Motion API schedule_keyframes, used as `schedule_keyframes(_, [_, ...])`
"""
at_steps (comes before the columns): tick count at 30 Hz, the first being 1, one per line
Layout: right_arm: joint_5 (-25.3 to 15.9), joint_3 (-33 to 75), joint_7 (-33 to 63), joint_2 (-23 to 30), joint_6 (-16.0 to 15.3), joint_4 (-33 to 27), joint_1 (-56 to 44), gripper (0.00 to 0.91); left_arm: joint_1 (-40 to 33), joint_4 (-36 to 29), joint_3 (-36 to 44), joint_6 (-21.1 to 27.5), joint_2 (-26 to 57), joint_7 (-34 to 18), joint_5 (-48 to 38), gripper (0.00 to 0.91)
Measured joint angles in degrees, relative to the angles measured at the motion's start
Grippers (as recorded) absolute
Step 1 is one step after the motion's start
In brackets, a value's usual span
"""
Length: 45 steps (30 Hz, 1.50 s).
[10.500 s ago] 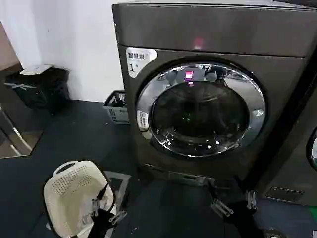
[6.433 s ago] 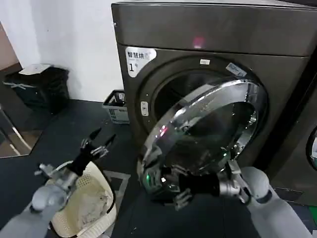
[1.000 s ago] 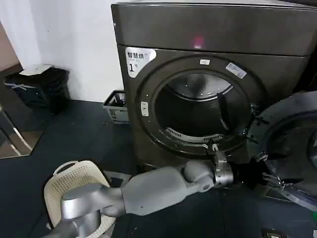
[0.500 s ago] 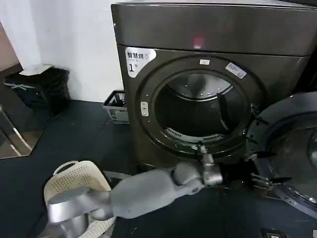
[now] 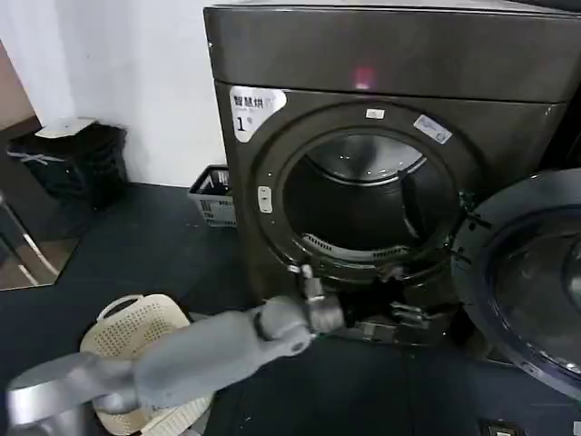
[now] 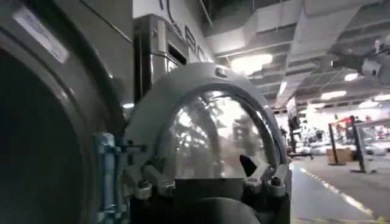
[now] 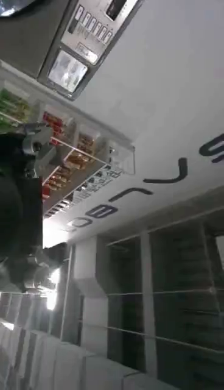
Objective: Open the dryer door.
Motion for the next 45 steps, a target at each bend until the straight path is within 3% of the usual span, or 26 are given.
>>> schedule_keyframes(10, [-1.9, -0.1, 0.1, -0.3, 0.6, -0.1, 0.7, 0.907, 0.8, -6.9, 0.0, 0.3, 16.8, -1.9, 3.5, 0.907])
schedule_keyframes(21, [-3.4, -0.1, 0.1, -0.4, 0.6, -0.1, 1.1, 0.907, 0.1, -11.9, 0.5, 6.4, 33.9, 0.3, 6.9, 0.907])
schedule_keyframes(27, [-4.5, -0.3, 0.0, -1.3, 0.6, -0.5, 1.9, 0.907, 1.4, -14.1, -1.5, 10.7, 42.4, 4.6, 8.8, 0.907])
schedule_keyframes(38, [-6.8, -2.2, -0.1, -1.3, 1.2, -0.1, 4.1, 0.907, 10.8, -16.6, -11.1, 17.4, 56.9, 6.6, 15.4, 0.907])
schedule_keyframes(42, [-6.8, -2.4, -0.1, -1.2, 1.3, -0.3, 4.3, 0.907, 14.0, -16.6, -13.2, 18.2, 61.3, 6.7, 18.4, 0.907])
schedule_keyframes(45, [-6.7, -2.5, -0.1, -1.2, 1.4, -0.4, 4.4, 0.907, 20.5, -16.1, -18.2, 17.4, 64.8, 7.6, 20.7, 0.907])
